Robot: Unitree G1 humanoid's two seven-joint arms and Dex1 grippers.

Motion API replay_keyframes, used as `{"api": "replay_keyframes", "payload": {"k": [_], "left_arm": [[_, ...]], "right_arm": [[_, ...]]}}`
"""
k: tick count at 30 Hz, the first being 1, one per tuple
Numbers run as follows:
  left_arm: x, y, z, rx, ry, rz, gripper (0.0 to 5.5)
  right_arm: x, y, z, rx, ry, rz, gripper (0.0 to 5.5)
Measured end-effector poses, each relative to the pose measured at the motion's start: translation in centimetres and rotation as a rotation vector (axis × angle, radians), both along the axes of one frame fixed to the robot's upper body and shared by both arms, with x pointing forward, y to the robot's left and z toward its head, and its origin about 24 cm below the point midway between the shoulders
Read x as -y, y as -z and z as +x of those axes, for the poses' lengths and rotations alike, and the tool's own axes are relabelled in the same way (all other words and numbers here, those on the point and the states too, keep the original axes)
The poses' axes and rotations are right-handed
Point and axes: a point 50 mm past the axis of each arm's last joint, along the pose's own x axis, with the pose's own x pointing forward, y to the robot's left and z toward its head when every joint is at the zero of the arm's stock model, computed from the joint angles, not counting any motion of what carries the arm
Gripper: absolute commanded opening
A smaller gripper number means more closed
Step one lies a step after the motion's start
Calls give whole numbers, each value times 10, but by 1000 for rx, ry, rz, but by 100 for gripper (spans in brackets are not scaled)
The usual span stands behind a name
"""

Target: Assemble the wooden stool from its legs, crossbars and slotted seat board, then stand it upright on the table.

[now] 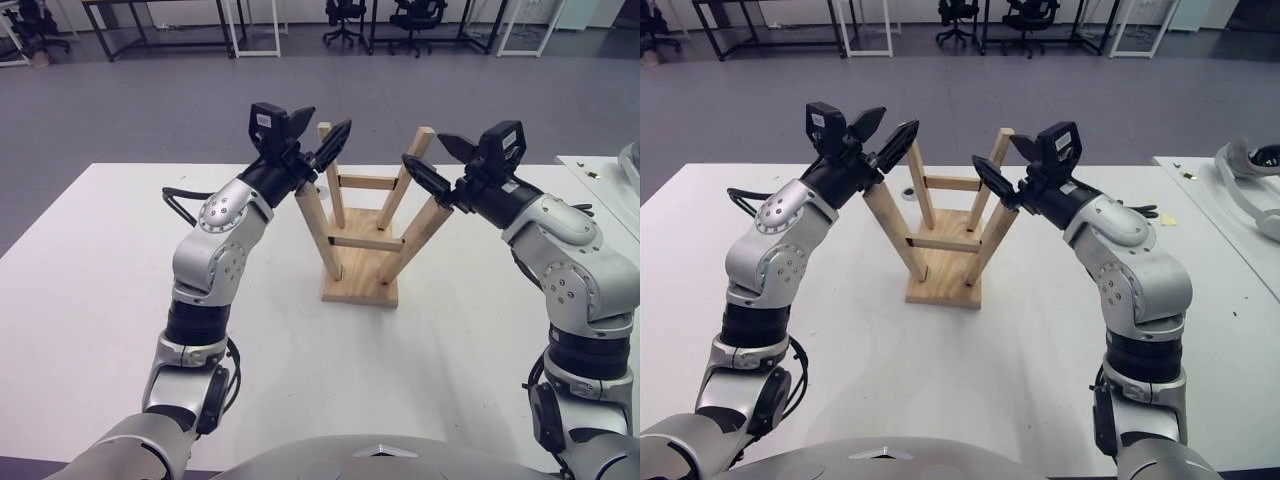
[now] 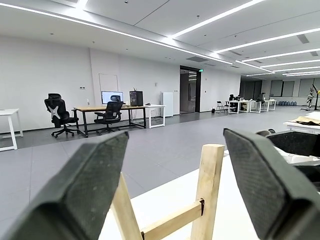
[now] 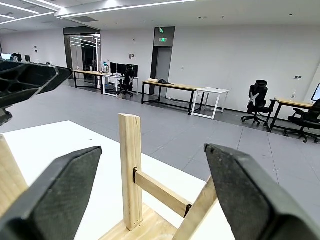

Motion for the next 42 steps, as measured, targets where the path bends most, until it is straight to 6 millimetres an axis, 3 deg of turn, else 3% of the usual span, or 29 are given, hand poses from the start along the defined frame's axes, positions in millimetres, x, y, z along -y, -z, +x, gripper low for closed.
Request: {"api": "replay_keyframes", "payload": {"k": [3,5,7,8,10,12,16,19,22,26,29,33,38,40,42], "left_arm": [[0,-9,-3,-11,28,-21,351],[-4,-19,-1,-20,38,-60,351],[-21,-43,2,41,-8,-126,351],[-31,-60,2,97,-42,-142,351],[-41,-70,1,130,-76,-172,351],[-48,-75,-2,143,-98,-214,351],[-53,-76,-6,145,-136,-226,351],[-55,-74,-8,144,-153,-220,351],[-51,-73,-7,144,-151,-204,351],[-52,-70,-7,133,-155,-199,351],[-49,-68,-7,128,-146,-195,351],[-47,-69,-7,126,-148,-193,351],[-47,-69,-8,126,-162,-200,351],[-46,-70,-10,133,-161,-200,351],[-44,-70,-13,145,-152,-193,351]], "right_arm": [[-1,-5,0,-19,-16,57,384],[-1,-19,2,2,-42,127,384],[11,-43,8,73,-1,168,384],[20,-48,11,88,50,129,384],[22,-47,13,90,103,45,384],[5,-48,8,138,107,-46,384],[-68,-63,-15,324,29,-225,384],[-78,-49,-10,339,114,-364,384],[-87,-21,-6,288,147,-487,384],[-100,51,-15,90,92,-619,384],[-104,65,-13,167,93,-713,384],[-103,66,-6,151,113,-656,384],[-93,45,2,104,113,-531,384],[-91,8,5,187,110,-433,384],[-84,-48,4,335,105,-306,384]]}}
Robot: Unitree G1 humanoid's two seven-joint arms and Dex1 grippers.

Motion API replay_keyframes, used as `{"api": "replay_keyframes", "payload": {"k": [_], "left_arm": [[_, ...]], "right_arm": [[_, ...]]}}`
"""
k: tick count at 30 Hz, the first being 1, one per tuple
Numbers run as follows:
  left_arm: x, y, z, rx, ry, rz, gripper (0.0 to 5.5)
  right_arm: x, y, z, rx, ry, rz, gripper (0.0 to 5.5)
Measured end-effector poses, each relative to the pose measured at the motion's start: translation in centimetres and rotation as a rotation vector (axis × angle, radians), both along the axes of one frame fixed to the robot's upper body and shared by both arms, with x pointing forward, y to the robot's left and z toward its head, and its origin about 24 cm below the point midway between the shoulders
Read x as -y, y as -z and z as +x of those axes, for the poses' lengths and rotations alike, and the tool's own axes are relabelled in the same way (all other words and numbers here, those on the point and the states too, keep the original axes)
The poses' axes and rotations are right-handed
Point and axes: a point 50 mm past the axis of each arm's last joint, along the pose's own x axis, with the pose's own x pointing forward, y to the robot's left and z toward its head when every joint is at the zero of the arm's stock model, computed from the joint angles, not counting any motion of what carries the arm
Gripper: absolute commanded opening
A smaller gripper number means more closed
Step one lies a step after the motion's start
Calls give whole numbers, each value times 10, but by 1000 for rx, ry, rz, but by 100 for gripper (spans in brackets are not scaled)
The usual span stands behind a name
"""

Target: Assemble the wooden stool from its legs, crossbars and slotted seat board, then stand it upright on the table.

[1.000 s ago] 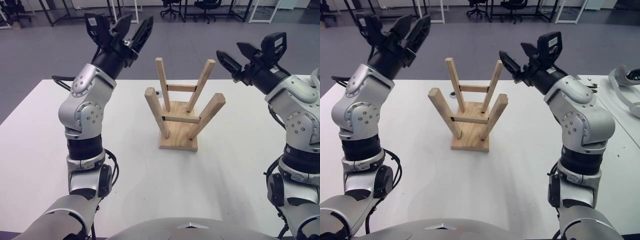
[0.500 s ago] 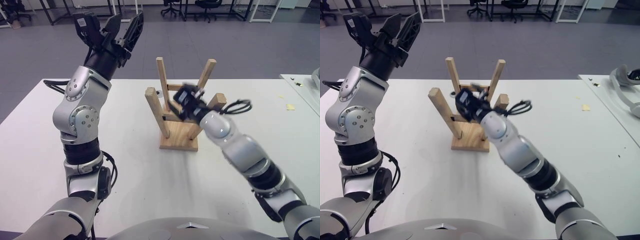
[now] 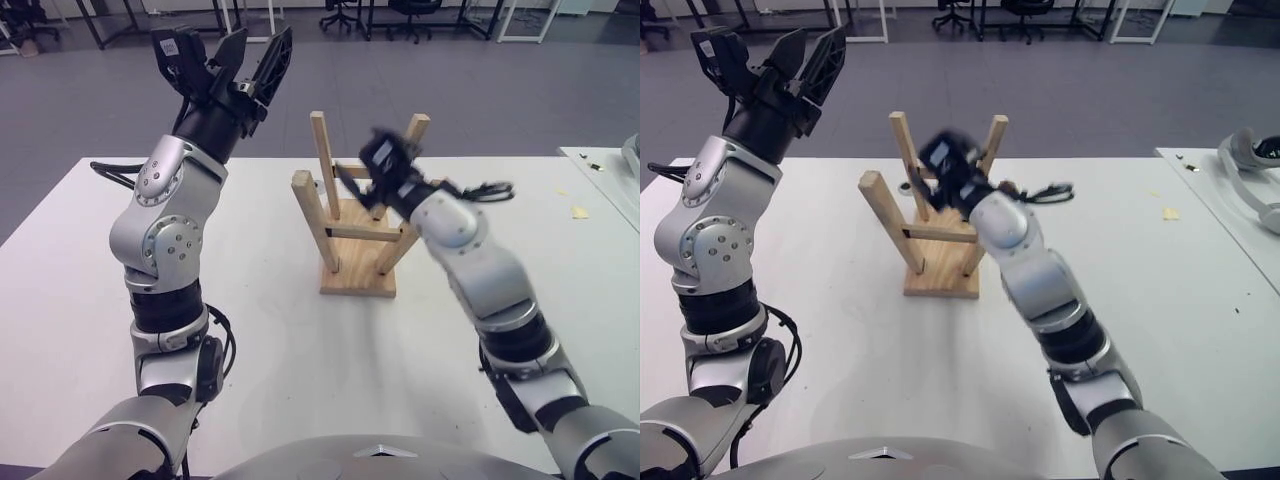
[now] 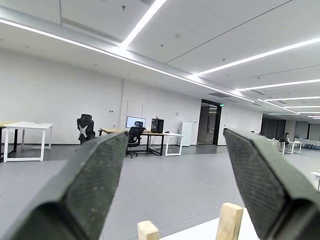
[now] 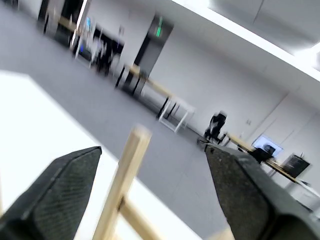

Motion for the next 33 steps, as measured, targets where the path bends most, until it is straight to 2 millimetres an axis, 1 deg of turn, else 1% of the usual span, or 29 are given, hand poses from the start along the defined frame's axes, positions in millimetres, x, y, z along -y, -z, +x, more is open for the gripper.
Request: {"api": "replay_keyframes", "payload": {"k": [2,3,4,5,6,7,8,9,10,11,12,13,14,16,17,18,19,21,22,23,24,25,26,27,28,29,30,31,33], "left_arm": [[-1,5,0,-15,0,4,351],[-1,8,-1,-20,-1,7,351],[0,8,-2,-18,0,10,351],[0,8,-3,-14,-2,14,351],[0,10,-4,-15,-4,18,351],[-1,14,-5,-25,-8,22,351],[-2,17,-5,-36,-15,28,351],[-3,22,-6,-49,-14,34,351],[-3,27,-7,-66,-13,38,351],[-4,28,-9,-66,-13,40,351],[-5,31,-12,-70,-9,38,351],[-8,35,-15,-83,-13,24,351],[-16,41,-17,-102,-36,7,351],[-32,49,-20,-131,-106,-6,351],[-44,53,-21,-143,-166,4,351],[-58,57,-22,-152,-242,19,351],[-74,65,-23,-174,-333,33,351],[-97,84,-26,-244,-476,36,351],[-106,94,-27,-281,-526,44,351],[-111,103,-30,-314,-570,59,351],[-113,108,-31,-324,-587,72,351],[-113,112,-33,-334,-591,80,351],[-111,121,-35,-364,-596,116,351],[-111,128,-37,-393,-600,145,351],[-110,140,-41,-437,-601,194,351],[-108,155,-46,-492,-587,252,351],[-106,171,-52,-553,-576,300,351],[-105,180,-56,-586,-564,330,351],[-103,186,-58,-606,-546,382,351]], "right_arm": [[14,-42,-5,76,-41,105,384],[25,-61,-7,101,-53,168,384],[32,-73,-9,127,-70,197,384],[42,-78,-8,133,-86,177,384],[56,-73,-2,127,-70,120,384],[72,-56,7,77,-43,57,384],[86,-34,16,12,-5,12,384],[97,-6,24,-72,3,-12,384],[103,27,31,-154,14,-39,384],[103,34,33,-150,8,-51,384],[101,45,36,-137,5,-97,384],[99,66,37,-171,-13,-157,384],[94,84,34,-194,-45,-190,384],[81,81,28,-138,-129,-266,384],[66,80,20,-110,-210,-295,384],[47,80,9,-88,-307,-319,384],[28,84,-3,-87,-401,-343,384],[-4,97,-24,-126,-532,-349,384],[-16,95,-32,-112,-571,-341,384],[-27,86,-37,-65,-571,-320,384],[-30,70,-36,-21,-534,-296,384],[-30,44,-32,58,-481,-263,384],[-20,4,-27,158,-387,-185,384],[-12,-22,-25,196,-351,-100,384],[-2,-51,-28,250,-323,-15,384],[10,-71,-28,260,-300,66,384],[21,-86,-27,268,-268,134,384],[29,-90,-21,255,-229,171,384],[56,-84,-11,203,-141,170,384]]}}
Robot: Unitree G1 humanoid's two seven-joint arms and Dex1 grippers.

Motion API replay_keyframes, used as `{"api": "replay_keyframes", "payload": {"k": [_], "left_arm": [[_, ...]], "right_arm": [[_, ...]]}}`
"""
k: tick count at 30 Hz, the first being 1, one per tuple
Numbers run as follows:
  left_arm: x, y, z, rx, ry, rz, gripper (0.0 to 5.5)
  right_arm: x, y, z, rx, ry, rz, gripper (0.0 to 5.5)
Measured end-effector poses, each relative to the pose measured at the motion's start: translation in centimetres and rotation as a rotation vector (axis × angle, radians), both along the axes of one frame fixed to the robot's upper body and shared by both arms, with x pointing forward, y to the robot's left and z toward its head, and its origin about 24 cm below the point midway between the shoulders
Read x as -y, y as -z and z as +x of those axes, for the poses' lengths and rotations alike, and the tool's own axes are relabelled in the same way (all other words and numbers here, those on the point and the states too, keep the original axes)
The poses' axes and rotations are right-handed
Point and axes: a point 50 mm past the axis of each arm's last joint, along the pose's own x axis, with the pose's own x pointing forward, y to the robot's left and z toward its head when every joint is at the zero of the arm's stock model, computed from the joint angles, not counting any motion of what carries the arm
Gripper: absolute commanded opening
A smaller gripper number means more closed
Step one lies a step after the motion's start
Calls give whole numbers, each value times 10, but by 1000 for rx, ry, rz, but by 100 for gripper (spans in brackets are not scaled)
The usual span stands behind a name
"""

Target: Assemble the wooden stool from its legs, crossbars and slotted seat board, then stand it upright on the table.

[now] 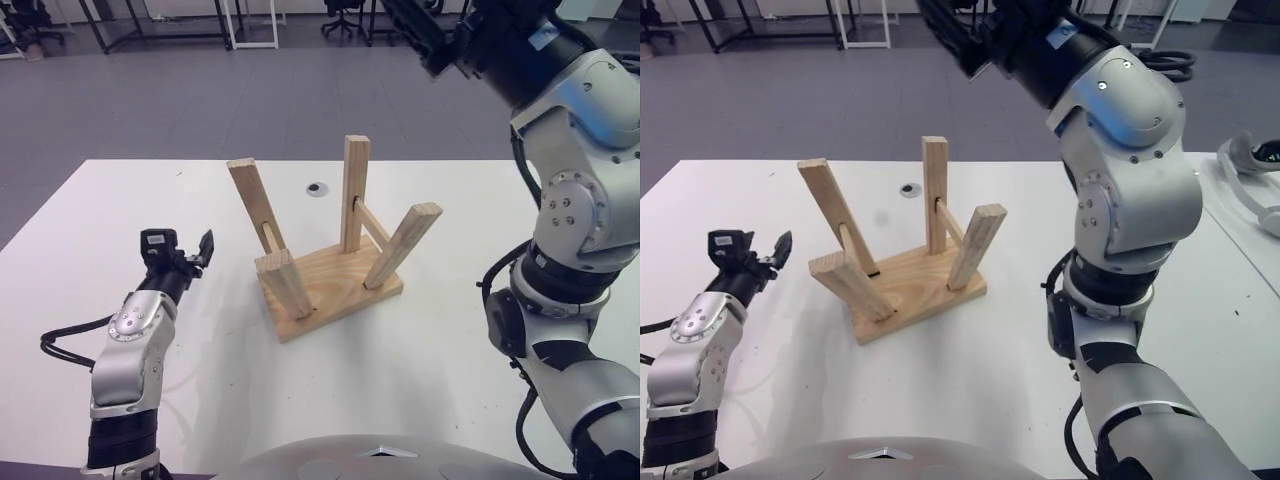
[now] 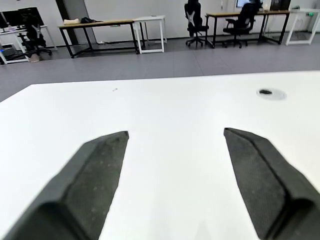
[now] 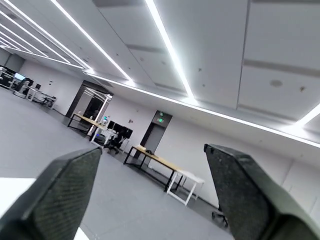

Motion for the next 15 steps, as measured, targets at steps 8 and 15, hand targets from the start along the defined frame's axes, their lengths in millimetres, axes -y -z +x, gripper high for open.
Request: {"api": "replay_keyframes", "payload": {"k": [8,15], "left_arm": [[24,42,-17,-270,186,73,351],[42,54,-27,-385,302,48,351]], "right_arm": [[77,259,33,-698,263,-218,384],[52,324,7,-726,71,-344,384]]}}
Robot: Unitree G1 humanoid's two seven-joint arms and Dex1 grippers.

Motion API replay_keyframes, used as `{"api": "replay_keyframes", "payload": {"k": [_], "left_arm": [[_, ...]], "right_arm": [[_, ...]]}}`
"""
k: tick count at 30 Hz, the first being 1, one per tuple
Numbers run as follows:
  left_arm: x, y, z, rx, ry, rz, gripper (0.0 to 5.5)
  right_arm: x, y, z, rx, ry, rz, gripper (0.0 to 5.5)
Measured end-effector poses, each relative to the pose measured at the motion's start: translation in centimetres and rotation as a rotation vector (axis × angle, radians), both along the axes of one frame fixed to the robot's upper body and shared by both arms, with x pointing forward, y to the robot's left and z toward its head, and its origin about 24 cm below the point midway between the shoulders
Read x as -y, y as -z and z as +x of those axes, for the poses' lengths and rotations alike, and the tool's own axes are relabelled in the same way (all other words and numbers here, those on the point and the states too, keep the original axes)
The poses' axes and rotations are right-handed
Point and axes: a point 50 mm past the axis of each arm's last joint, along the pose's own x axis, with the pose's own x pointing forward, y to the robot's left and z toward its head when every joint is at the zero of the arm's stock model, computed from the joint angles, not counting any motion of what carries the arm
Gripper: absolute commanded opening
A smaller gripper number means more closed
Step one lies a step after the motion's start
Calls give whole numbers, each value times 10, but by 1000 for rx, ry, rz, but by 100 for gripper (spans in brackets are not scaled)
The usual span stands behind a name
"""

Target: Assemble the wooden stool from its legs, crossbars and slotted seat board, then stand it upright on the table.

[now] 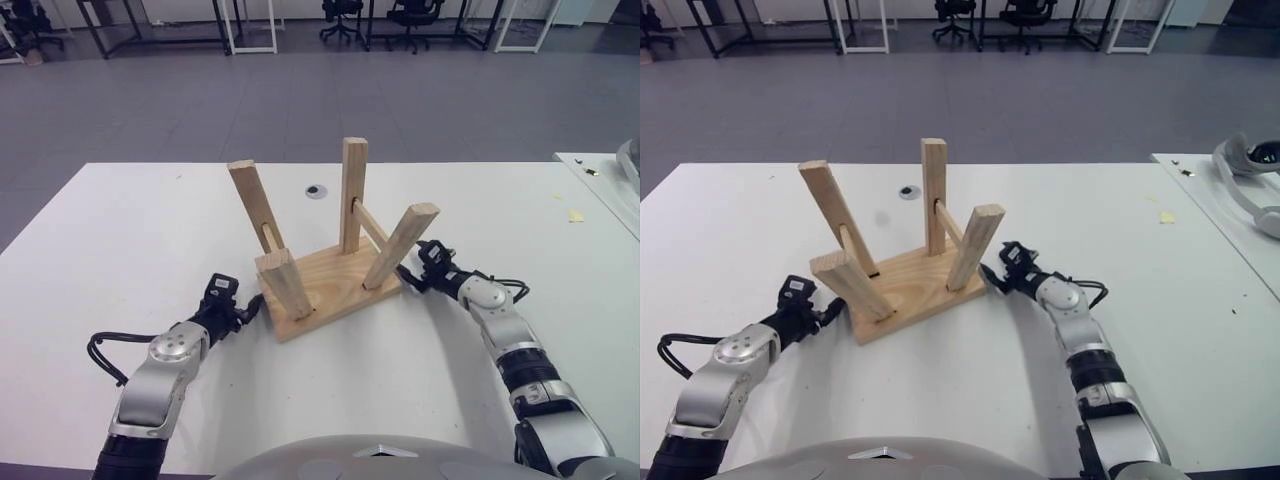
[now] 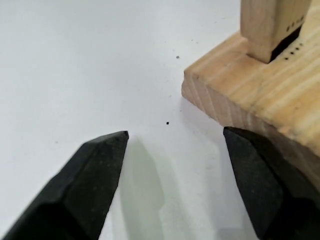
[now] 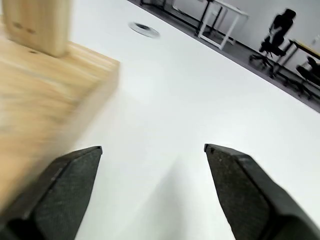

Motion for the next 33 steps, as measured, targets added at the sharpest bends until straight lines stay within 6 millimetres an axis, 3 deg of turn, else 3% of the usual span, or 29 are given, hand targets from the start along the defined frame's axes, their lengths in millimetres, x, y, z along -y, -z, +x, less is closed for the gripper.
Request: {"api": "replay_keyframes", "payload": {"k": [4,9,15,18,21,22,28,33], "left_arm": [[8,3,17,27,6,-13,351],[11,4,18,50,39,-25,351],[-40,-5,-12,41,7,172,351],[-25,-5,-24,15,70,116,351],[9,-4,-32,-29,177,-13,351],[12,-4,-32,-38,181,-22,351],[16,-10,-26,-54,114,-67,351],[4,-56,-27,34,197,-97,351]], "right_arm": [[9,-7,-23,22,-105,-75,384],[19,-10,-34,70,13,-119,384],[35,-8,-62,55,110,-125,384],[31,-8,-64,43,98,-109,384],[17,-10,-67,2,45,-60,384],[17,-11,-69,-20,49,-41,384],[19,-23,-88,-155,11,35,384],[25,-71,-86,-107,-22,93,384]]}}
